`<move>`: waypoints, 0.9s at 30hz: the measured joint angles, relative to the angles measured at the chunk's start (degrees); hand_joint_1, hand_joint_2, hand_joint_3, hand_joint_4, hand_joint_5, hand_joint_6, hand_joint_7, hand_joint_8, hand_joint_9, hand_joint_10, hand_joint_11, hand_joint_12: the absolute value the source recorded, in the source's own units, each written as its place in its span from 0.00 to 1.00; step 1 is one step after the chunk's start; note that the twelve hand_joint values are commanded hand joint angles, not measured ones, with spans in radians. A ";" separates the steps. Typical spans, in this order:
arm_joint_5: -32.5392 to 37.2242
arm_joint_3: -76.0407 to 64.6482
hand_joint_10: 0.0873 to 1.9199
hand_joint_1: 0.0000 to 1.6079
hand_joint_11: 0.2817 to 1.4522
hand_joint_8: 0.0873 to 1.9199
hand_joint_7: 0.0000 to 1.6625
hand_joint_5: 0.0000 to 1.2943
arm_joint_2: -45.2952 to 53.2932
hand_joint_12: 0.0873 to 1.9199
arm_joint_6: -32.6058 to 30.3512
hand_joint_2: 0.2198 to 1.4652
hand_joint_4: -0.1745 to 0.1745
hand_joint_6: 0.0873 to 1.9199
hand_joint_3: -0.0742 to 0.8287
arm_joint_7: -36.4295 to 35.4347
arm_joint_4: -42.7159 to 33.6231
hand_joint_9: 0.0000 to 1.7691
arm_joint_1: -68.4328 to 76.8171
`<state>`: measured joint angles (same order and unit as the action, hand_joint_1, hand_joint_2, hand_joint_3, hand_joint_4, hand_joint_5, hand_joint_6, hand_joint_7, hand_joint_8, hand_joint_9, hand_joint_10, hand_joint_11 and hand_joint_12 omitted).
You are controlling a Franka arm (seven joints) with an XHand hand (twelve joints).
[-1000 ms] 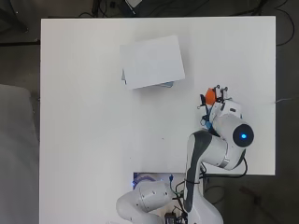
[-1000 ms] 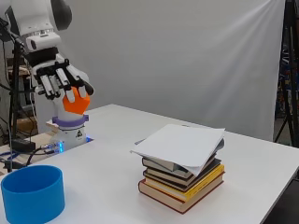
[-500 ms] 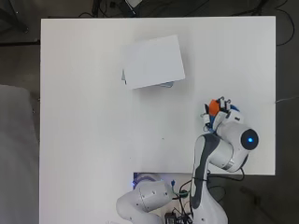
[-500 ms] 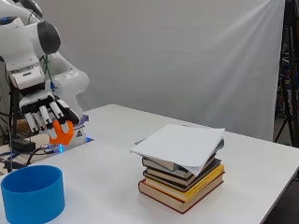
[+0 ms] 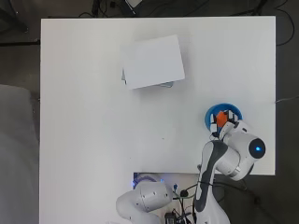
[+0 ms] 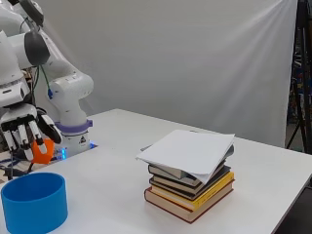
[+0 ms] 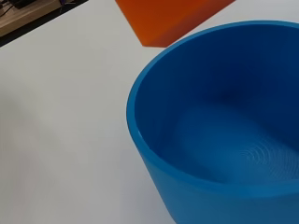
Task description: Teleoperate dual arm-hand system to pick and place objects
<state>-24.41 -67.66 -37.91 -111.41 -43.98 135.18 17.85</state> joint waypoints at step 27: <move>2.41 -18.25 0.00 0.00 0.12 0.00 0.12 0.02 2.18 0.00 6.78 0.55 0.53 0.00 0.08 -0.45 -12.33 0.19 19.65</move>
<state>-22.00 -85.90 -35.73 -104.63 -44.43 122.85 37.50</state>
